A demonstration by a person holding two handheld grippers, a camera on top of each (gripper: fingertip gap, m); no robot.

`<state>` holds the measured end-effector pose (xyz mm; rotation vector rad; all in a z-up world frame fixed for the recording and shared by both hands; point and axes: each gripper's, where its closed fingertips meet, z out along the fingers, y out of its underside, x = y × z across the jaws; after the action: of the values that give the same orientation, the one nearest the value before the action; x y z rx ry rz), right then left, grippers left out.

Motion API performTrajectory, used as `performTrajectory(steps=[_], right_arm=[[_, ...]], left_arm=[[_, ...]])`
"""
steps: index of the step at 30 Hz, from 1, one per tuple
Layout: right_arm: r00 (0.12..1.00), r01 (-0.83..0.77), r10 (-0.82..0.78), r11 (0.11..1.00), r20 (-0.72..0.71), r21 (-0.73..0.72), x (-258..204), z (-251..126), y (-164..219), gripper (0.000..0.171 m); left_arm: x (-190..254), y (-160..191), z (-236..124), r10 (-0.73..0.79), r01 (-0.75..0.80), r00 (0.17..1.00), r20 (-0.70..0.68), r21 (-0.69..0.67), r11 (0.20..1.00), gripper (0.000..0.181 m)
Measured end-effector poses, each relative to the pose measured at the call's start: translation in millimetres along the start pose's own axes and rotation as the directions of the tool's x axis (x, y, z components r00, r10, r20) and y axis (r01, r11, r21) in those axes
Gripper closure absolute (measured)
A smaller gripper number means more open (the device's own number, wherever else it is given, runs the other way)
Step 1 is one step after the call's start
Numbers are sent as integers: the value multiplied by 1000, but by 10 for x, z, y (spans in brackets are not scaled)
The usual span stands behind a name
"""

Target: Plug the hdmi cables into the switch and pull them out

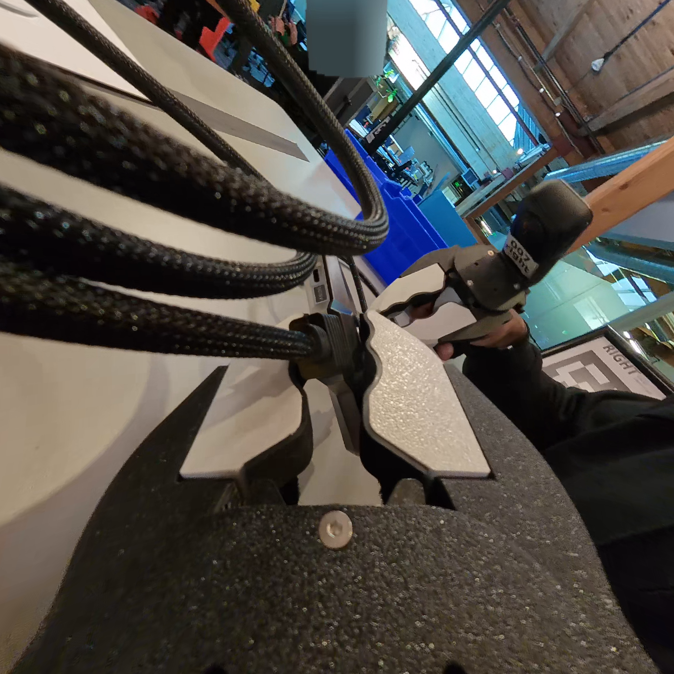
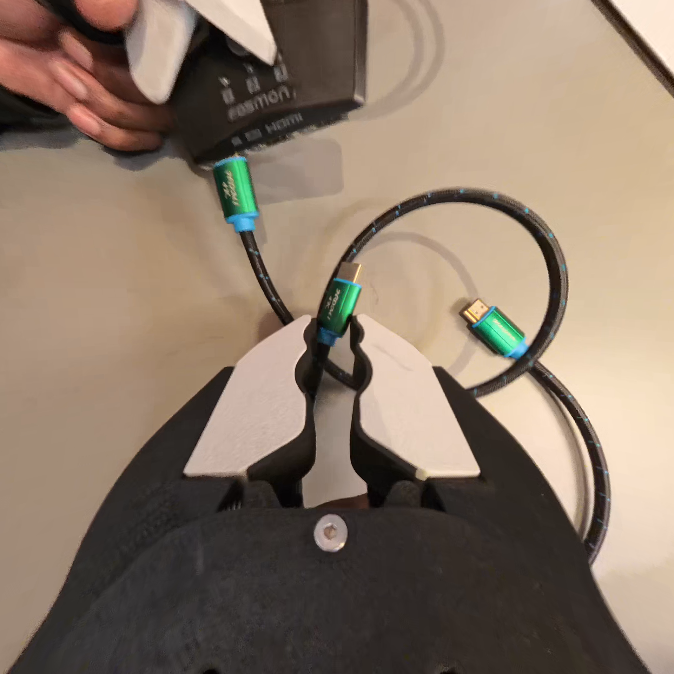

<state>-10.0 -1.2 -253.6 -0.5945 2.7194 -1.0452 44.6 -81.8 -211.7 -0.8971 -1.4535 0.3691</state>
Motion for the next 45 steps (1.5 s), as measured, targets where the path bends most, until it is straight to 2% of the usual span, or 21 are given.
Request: performTrajectory(steps=[4,9,15,19,25,34,39,45], right_arm=[[987,4,-20,995,160,98,-180,-114,-252,155],[915,-57,-17,983,403,172,-525,-154,-532,156],[859,-130,17,974,511,186,-683,-97,-666,157],[876,-145,40,972,480,185,-631,2,-672,157],[894,-129,11,963,448,235,-610,23,-643,157],[906,-162,39,952,421,260,-578,106,-606,158],[916,-152,25,946,401,288,-548,83,-631,158],[893,-203,51,932,447,299,-520,51,-647,159]], left_arm=[[116,21,-1,14,-16,995,-99,-24,1000,155],[337,-47,-100,-17,19,951,-309,4,1000,156],[368,-130,-200,-58,76,917,-394,29,997,157],[406,-111,-180,-78,93,907,-414,16,996,158],[402,-146,-111,-172,208,886,-431,37,978,158],[311,-183,-21,-237,296,895,-377,106,949,159],[303,-192,-27,-239,300,897,-372,114,947,159],[327,-195,-38,-232,297,892,-388,116,948,158]])
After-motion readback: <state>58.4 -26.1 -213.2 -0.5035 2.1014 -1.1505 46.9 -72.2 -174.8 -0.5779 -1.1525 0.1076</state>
